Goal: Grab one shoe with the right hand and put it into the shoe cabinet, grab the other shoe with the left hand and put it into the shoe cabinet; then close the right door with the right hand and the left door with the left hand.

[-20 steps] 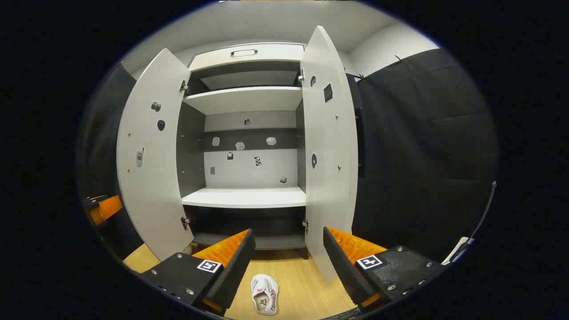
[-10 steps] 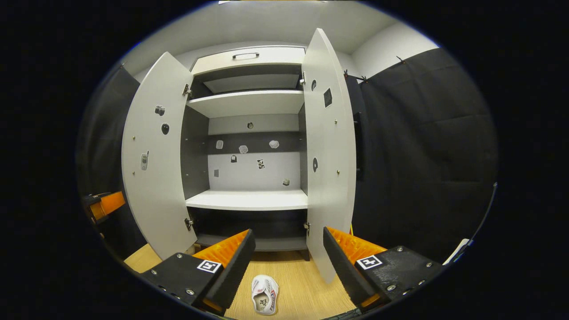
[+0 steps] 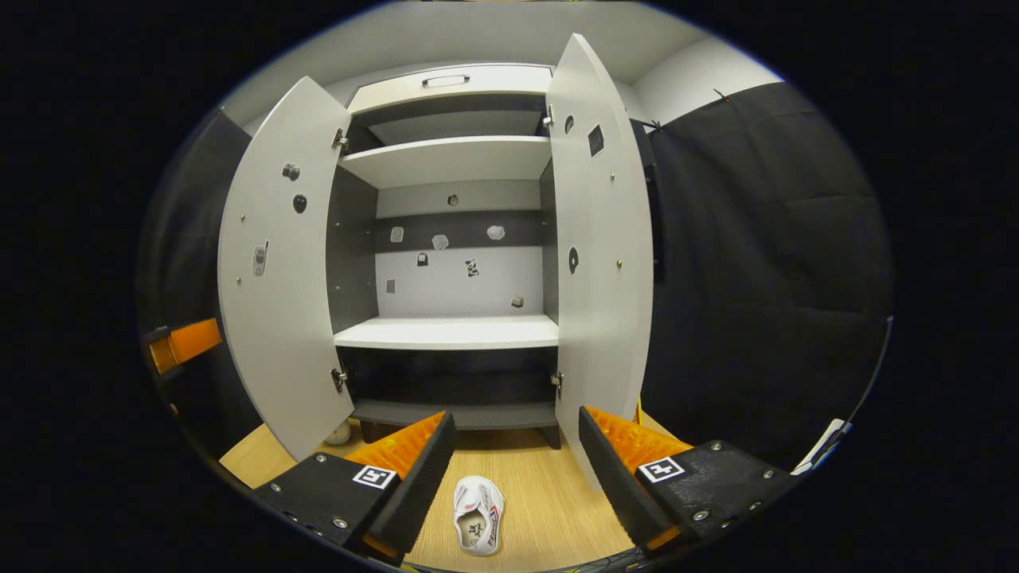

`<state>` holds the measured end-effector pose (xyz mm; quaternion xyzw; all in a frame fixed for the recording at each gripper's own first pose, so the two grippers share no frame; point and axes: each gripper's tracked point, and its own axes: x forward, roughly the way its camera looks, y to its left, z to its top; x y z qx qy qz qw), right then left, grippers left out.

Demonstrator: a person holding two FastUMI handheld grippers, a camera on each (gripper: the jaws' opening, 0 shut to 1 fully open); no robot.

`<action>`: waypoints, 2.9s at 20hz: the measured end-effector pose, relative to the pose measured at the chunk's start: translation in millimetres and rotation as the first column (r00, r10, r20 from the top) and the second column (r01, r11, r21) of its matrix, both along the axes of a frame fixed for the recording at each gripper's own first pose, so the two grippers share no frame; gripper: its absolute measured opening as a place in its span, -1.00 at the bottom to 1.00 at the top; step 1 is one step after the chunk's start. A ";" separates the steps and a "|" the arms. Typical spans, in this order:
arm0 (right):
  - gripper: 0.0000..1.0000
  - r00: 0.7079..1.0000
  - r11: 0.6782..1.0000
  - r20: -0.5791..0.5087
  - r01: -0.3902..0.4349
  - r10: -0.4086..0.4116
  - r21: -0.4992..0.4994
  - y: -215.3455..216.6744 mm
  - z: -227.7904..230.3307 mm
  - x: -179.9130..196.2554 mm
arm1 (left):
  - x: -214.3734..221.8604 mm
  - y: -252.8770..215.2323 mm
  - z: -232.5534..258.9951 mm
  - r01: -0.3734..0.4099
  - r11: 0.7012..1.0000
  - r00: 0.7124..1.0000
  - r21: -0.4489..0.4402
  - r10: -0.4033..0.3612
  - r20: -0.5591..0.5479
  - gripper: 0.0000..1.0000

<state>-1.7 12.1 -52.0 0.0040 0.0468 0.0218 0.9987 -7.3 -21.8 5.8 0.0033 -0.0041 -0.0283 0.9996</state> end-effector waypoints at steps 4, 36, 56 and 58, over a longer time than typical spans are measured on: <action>0.89 0.997 1.000 -0.071 -0.020 0.020 0.004 13.2 -40.9 8.9 | -2.0 6.0 -3.7 -0.007 1.000 1.000 0.000 0.007 -0.009 0.93; -0.22 0.760 0.999 -0.648 -0.034 0.050 0.037 36.0 -324.4 82.7 | -8.5 73.3 -30.2 -0.145 0.988 0.986 0.055 0.149 -0.070 0.94; -0.99 0.907 0.990 -0.399 -0.113 0.137 0.083 72.9 -116.0 106.4 | -7.8 36.2 -39.8 -0.037 0.998 0.995 0.041 0.041 -0.090 0.89; -0.99 0.917 0.988 -0.370 -0.123 0.150 0.094 79.4 -90.8 120.0 | -7.2 34.3 -38.7 -0.029 0.999 0.996 0.043 0.032 -0.087 0.99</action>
